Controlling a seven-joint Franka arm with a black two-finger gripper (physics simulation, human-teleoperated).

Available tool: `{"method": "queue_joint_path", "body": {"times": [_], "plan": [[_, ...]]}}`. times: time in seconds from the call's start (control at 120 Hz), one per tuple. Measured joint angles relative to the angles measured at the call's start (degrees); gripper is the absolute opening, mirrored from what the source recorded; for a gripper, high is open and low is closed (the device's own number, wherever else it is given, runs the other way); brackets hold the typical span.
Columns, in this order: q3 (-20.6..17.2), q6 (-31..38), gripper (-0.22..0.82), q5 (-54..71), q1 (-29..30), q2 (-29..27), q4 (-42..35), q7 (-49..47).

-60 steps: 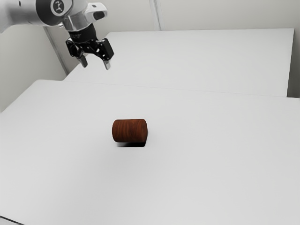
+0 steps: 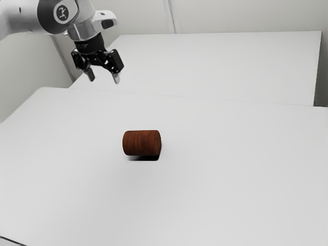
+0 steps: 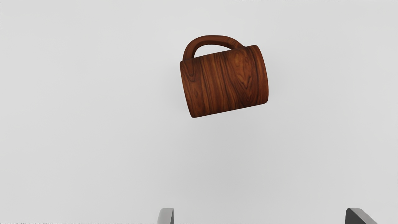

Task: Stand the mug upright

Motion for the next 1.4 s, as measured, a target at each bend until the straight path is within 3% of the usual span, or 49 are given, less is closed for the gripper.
{"method": "queue_joint_path", "body": {"times": [0.408, 0.633, 0.883, 1.4], "plan": [[5.27, 3.82, 0.60, -12.14, 5.48, 2.40, -6.86, 1.30], [9.14, 8.84, 0.60, -18.39, 3.91, 7.82, -7.33, 9.48], [12.22, 14.68, 0.60, -28.15, 2.79, 9.46, -15.17, 21.50], [12.66, 16.72, 0.60, -43.09, 8.51, 16.83, -18.00, 40.66]]}}
